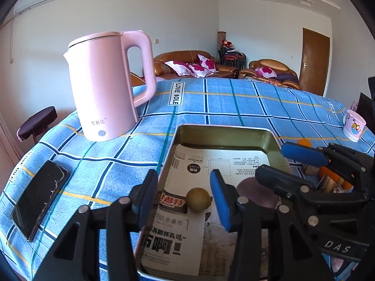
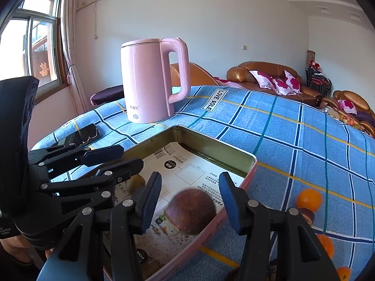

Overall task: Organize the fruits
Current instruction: 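Open left gripper over the tin while right gripper releases the brown fruit into it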

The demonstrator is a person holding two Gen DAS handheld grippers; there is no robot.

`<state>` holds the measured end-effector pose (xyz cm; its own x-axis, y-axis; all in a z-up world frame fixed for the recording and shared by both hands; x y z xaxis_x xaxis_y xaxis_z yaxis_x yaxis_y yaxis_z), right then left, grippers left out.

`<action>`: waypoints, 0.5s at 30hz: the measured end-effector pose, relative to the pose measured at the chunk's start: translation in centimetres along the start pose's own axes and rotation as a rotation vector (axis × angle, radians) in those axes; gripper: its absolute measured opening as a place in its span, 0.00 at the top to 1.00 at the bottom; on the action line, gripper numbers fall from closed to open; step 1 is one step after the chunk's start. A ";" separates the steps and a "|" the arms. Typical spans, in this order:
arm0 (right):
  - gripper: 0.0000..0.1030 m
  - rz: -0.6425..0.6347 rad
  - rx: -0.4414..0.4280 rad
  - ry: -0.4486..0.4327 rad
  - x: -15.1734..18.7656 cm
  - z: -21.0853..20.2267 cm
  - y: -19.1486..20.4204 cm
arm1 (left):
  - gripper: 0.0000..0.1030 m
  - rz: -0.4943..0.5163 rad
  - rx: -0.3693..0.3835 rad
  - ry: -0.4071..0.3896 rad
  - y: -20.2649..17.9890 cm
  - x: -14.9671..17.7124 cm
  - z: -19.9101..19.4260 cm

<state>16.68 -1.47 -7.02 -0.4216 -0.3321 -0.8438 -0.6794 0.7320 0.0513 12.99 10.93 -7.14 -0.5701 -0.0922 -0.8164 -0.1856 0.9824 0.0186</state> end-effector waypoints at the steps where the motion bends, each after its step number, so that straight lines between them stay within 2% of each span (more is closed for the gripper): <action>1: 0.47 0.005 0.001 0.000 0.0 0.0 -0.1 | 0.43 -0.006 0.000 -0.004 0.1 0.0 -0.1; 4: 0.44 0.018 0.003 -0.011 0.1 -0.4 -0.4 | 0.35 -0.022 -0.004 -0.018 0.3 0.2 -0.6; 6: 0.40 0.018 0.013 -0.017 0.2 -0.7 -0.5 | 0.32 -0.032 0.011 -0.033 0.3 0.4 -1.1; 10: 0.37 -0.008 0.056 -0.036 0.8 -2.3 -0.7 | 0.19 -0.062 0.047 -0.079 -0.3 0.8 -2.8; 15: 0.37 -0.018 0.120 -0.061 2.2 -5.9 -2.5 | 0.17 -0.037 0.092 -0.116 -2.7 1.3 -4.7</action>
<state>13.92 -7.53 -5.91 -0.3708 -0.3116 -0.8749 -0.6081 0.7935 -0.0249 9.01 7.44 -5.58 -0.4670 -0.1150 -0.8768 -0.1277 0.9899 -0.0619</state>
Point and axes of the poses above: each gripper's, at about its wrist camera, not at the fingertips, and z roughly the way its jaws point, y to its left, x to its underside, the point moved 3 cm from there along z, roughly the way its jaws point
